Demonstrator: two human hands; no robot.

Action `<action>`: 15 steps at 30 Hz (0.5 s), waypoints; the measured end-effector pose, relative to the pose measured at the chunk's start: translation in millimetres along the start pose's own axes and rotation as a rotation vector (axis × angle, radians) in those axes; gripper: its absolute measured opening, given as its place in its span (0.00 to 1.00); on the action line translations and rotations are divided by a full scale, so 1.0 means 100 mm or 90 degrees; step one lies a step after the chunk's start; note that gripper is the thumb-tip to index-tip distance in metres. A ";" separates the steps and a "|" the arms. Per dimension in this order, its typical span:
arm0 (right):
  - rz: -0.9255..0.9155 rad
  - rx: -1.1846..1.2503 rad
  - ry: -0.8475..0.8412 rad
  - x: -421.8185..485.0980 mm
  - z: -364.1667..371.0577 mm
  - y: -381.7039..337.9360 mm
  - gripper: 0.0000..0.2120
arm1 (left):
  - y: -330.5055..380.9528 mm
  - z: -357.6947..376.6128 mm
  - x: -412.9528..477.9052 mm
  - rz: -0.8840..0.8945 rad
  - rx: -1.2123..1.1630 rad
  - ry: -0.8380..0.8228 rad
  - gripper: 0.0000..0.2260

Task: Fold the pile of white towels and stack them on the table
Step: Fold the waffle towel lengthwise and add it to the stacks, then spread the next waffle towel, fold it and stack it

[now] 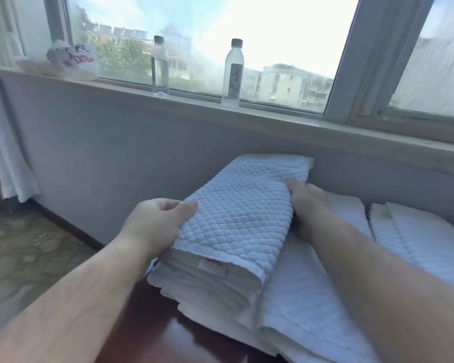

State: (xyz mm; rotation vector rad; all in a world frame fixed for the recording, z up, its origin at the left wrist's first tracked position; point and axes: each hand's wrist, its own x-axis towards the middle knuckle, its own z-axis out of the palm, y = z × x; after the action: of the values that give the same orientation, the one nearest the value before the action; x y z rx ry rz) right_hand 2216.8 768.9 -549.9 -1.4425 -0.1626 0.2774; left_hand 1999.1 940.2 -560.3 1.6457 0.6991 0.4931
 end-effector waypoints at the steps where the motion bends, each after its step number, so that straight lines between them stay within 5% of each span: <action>1: 0.001 -0.010 0.011 0.01 0.00 0.02 0.13 | -0.02 0.02 0.02 -0.002 -0.014 0.029 0.14; 5: 0.015 -0.046 0.022 0.03 -0.01 0.03 0.14 | -0.02 0.03 0.02 0.026 0.079 0.133 0.16; 8: 0.019 -0.074 0.003 -0.05 -0.05 0.01 0.18 | 0.08 0.08 -0.11 0.166 0.276 0.181 0.13; 11: 0.007 -0.122 -0.013 -0.19 -0.12 -0.01 0.16 | 0.20 0.23 -0.28 0.276 0.473 0.049 0.24; 15: -0.034 -0.338 -0.010 -0.57 -0.20 -0.04 0.16 | 0.24 0.36 -0.50 0.216 0.590 -0.097 0.38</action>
State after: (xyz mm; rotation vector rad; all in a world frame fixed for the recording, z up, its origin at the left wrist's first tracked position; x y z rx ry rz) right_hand 2168.3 733.5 -545.3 -1.9580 -0.3028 0.2100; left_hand 1990.9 878.0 -540.3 2.6689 0.5588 0.2748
